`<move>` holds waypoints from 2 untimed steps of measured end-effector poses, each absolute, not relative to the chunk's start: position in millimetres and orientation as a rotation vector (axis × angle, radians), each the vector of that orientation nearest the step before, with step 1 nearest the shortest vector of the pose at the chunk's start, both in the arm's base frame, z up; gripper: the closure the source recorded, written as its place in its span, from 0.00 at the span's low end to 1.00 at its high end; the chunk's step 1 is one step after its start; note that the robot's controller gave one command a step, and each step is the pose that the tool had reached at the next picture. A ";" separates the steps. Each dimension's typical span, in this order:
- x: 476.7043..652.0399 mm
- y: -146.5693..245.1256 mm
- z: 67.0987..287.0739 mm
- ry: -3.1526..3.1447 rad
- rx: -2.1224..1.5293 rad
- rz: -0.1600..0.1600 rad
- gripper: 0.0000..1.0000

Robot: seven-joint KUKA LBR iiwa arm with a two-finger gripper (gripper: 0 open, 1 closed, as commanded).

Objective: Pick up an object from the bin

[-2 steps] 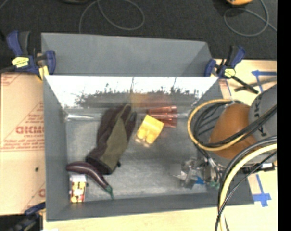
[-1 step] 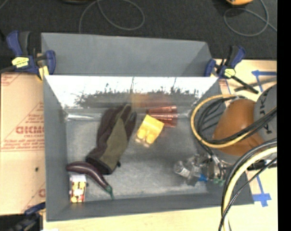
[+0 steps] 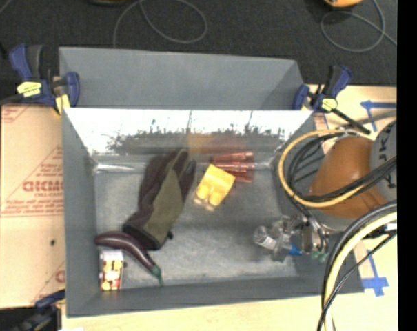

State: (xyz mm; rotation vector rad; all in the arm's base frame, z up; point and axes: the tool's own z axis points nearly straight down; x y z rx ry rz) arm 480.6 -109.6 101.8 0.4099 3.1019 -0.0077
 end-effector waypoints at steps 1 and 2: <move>474.6 -94.0 127.7 3.100 0.415 -0.008 1.00; 474.6 -94.1 127.7 3.100 0.413 -0.008 1.00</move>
Offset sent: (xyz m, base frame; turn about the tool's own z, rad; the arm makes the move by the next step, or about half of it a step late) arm 0.0000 0.0000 0.0000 0.0000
